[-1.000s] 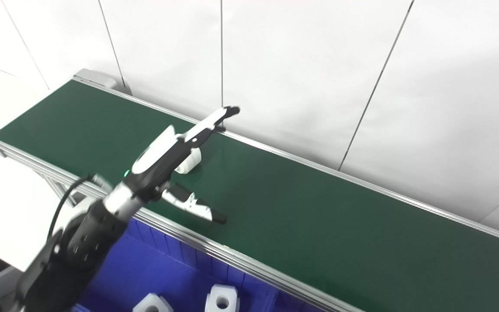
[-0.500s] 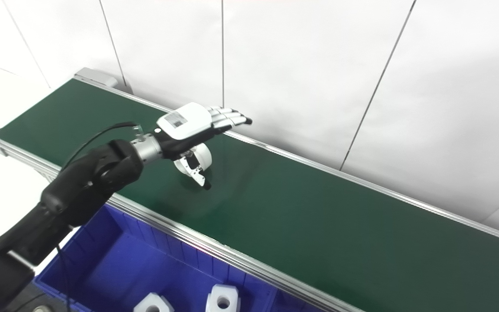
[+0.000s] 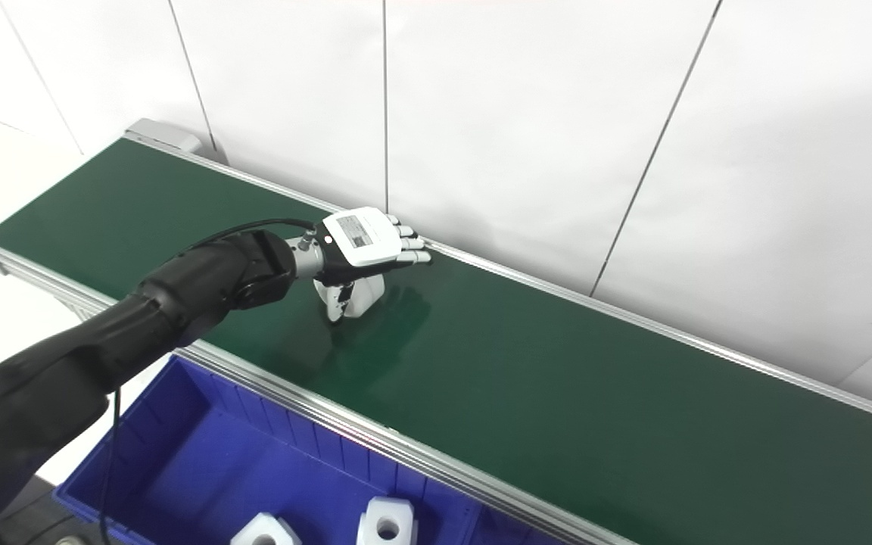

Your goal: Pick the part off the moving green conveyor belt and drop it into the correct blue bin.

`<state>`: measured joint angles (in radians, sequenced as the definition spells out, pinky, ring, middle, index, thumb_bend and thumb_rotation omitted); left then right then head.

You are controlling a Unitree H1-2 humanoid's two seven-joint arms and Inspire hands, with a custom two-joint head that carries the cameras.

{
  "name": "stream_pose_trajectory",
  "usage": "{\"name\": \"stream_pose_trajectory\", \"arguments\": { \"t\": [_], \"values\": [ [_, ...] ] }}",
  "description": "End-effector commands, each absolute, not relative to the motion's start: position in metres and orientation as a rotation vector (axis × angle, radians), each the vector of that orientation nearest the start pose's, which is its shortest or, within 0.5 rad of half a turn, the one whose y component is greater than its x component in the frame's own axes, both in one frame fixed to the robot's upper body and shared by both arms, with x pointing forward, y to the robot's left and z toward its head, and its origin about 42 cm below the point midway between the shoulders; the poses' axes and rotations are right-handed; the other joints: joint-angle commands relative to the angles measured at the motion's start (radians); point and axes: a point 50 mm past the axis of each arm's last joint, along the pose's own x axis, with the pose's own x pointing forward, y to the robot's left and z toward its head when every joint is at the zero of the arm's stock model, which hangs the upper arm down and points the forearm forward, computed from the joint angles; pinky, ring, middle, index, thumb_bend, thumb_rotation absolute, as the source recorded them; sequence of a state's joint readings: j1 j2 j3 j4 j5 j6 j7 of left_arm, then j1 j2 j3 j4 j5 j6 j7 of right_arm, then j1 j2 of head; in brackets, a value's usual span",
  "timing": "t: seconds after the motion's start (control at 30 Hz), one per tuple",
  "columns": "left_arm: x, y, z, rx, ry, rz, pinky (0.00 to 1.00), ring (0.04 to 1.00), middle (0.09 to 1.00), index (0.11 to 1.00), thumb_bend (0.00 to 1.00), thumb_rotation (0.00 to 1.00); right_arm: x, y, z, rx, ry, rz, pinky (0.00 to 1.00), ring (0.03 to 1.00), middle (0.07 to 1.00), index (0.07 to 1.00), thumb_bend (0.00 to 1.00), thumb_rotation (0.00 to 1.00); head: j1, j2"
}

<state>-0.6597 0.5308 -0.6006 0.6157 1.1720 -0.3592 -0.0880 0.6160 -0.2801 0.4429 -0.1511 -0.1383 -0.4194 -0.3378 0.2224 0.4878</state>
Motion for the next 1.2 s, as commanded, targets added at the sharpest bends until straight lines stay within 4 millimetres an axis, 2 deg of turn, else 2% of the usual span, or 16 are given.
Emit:
{"name": "stream_pose_trajectory", "arguments": {
  "t": [0.0, 0.07, 0.13, 0.2, 0.3, 0.37, 0.43, 0.5, 0.57, 0.6, 0.77, 0.83, 0.97, 1.0, 1.07, 1.17],
  "values": [
    [0.472, 0.277, 0.171, 1.987, -0.321, -0.716, 0.94, 0.957, 0.945, 0.913, 0.97, 0.12, 0.042, -0.205, 0.069, -0.128, -0.022, 0.084, 1.00, 1.000, 1.000, 1.000, 0.99, 1.00, 0.000, 0.002],
    [0.473, 0.275, 0.168, 2.018, -0.326, -0.729, 0.94, 0.960, 0.940, 0.899, 0.93, 0.12, 0.042, -0.205, 0.069, -0.128, -0.024, 0.084, 1.00, 1.000, 1.000, 1.000, 0.99, 1.00, -0.003, 0.001],
    [0.473, 0.271, 0.166, 2.022, -0.368, -0.717, 0.92, 0.934, 0.914, 0.858, 0.83, 0.06, 0.041, -0.204, 0.070, -0.129, -0.028, 0.085, 1.00, 1.000, 1.000, 1.000, 0.99, 1.00, -0.004, 0.003],
    [0.473, 0.269, 0.164, 2.018, -0.403, -0.704, 0.85, 0.860, 0.850, 0.780, 0.73, 0.02, 0.041, -0.204, 0.071, -0.131, -0.031, 0.084, 1.00, 1.000, 1.000, 1.000, 0.98, 1.00, -0.003, 0.003],
    [0.474, 0.263, 0.162, 1.993, -0.408, -0.692, 0.74, 0.758, 0.744, 0.681, 0.73, 0.00, 0.041, -0.203, 0.071, -0.134, -0.035, 0.079, 1.00, 1.000, 1.000, 1.000, 0.97, 1.00, 0.000, 0.012],
    [0.476, 0.258, 0.163, 1.975, -0.379, -0.696, 0.70, 0.704, 0.703, 0.532, 0.56, 0.04, 0.040, -0.203, 0.072, -0.126, -0.034, 0.081, 1.00, 1.000, 1.000, 1.000, 0.98, 1.00, 0.001, 0.015],
    [0.476, 0.255, 0.165, 1.959, -0.364, -0.696, 0.66, 0.666, 0.674, 0.500, 0.53, 0.04, 0.040, -0.203, 0.072, -0.129, -0.036, 0.082, 1.00, 1.000, 1.000, 1.000, 0.99, 1.00, 0.001, 0.017],
    [0.477, 0.252, 0.166, 1.971, -0.366, -0.702, 0.58, 0.559, 0.600, 0.475, 0.52, 0.02, 0.039, -0.203, 0.072, -0.131, -0.036, 0.080, 1.00, 1.000, 1.000, 1.000, 0.98, 1.00, 0.001, 0.018],
    [0.476, 0.250, 0.168, 1.983, -0.366, -0.712, 0.48, 0.450, 0.549, 0.473, 0.51, 0.00, 0.039, -0.203, 0.072, -0.134, -0.038, 0.078, 1.00, 1.000, 1.000, 1.000, 0.98, 1.00, 0.001, 0.018],
    [0.476, 0.249, 0.168, 1.984, -0.363, -0.716, 0.46, 0.428, 0.552, 0.480, 0.50, 0.00, 0.039, -0.203, 0.072, -0.136, -0.040, 0.077, 1.00, 1.000, 1.000, 1.000, 0.98, 1.00, 0.001, 0.018],
    [0.473, 0.243, 0.173, 1.986, -0.339, -0.743, 0.47, 0.427, 0.551, 0.483, 0.50, 0.00, 0.040, -0.204, 0.072, -0.145, -0.045, 0.078, 1.00, 1.000, 1.000, 1.000, 0.97, 1.00, -0.001, 0.021],
    [0.471, 0.242, 0.175, 1.976, -0.354, -0.745, 0.44, 0.413, 0.534, 0.496, 0.50, 0.00, 0.040, -0.203, 0.072, -0.143, -0.046, 0.082, 1.00, 1.000, 1.000, 1.000, 0.98, 1.00, -0.001, 0.021],
    [0.467, 0.240, 0.183, 1.970, -0.383, -0.751, 0.47, 0.431, 0.546, 0.487, 0.50, 0.00, 0.039, -0.203, 0.073, -0.133, -0.042, 0.090, 1.00, 1.000, 1.000, 1.000, 0.96, 1.00, 0.005, 0.030],
    [0.464, 0.238, 0.190, 1.947, -0.404, -0.751, 0.47, 0.431, 0.542, 0.489, 0.50, 0.00, 0.039, -0.202, 0.074, -0.130, -0.044, 0.091, 1.00, 1.000, 1.000, 1.000, 0.97, 1.00, 0.012, 0.043],
    [0.455, 0.234, 0.206, 1.898, -0.447, -0.750, 0.40, 0.398, 0.473, 0.515, 0.50, 0.00, 0.038, -0.202, 0.076, -0.123, -0.048, 0.091, 1.00, 1.000, 1.000, 1.000, 0.96, 1.00, 0.024, 0.061],
    [0.436, 0.226, 0.230, 1.828, -0.521, -0.758, 0.43, 0.396, 0.469, 0.519, 0.50, 0.00, 0.038, -0.204, 0.080, -0.115, -0.056, 0.090, 1.00, 1.000, 1.000, 1.000, 0.98, 1.00, 0.048, 0.084]
  ]
}}
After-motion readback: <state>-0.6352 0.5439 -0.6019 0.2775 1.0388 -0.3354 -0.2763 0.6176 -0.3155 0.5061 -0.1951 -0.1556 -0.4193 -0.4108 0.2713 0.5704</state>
